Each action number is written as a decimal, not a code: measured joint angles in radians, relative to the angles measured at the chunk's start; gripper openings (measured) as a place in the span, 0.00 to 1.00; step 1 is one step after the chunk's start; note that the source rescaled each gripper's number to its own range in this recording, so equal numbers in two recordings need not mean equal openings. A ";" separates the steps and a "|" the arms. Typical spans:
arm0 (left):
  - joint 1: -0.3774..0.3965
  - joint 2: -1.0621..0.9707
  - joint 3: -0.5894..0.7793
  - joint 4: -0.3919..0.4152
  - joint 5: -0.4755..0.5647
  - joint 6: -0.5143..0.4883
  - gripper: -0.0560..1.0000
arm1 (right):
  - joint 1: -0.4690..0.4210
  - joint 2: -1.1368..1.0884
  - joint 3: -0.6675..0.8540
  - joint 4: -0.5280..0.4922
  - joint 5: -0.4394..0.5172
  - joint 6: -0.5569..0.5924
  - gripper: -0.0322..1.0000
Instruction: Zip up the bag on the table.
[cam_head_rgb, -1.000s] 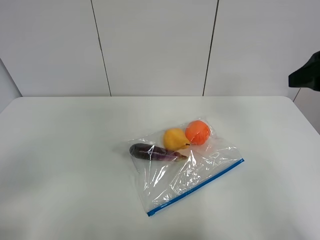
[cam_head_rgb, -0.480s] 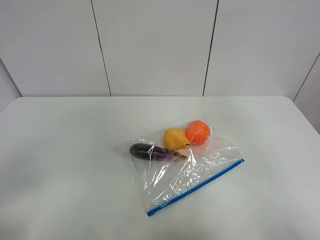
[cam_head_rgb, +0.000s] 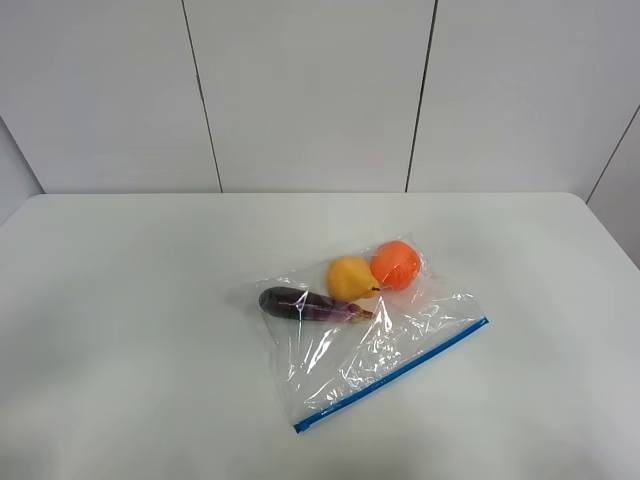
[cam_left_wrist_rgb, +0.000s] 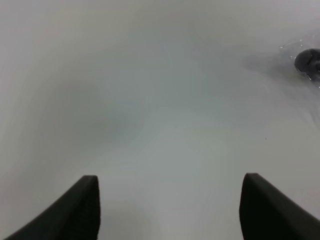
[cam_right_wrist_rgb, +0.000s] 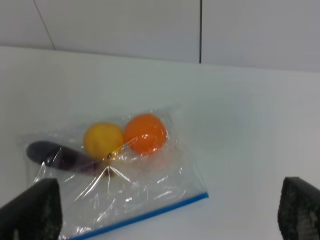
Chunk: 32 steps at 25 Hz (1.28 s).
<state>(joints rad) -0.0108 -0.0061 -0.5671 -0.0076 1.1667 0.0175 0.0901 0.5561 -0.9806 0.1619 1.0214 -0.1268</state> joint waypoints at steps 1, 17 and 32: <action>0.000 0.000 0.000 0.000 0.000 0.000 0.94 | 0.000 0.000 0.001 0.000 0.015 0.002 0.93; 0.000 0.000 0.000 0.000 0.000 0.000 0.94 | 0.000 -0.349 0.191 -0.002 0.018 0.006 0.93; 0.000 0.000 0.000 -0.001 0.000 0.000 0.94 | 0.008 -0.562 0.317 -0.044 -0.004 0.039 0.93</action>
<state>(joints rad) -0.0108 -0.0061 -0.5671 -0.0084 1.1667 0.0175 0.0978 -0.0055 -0.6633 0.1181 1.0172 -0.0879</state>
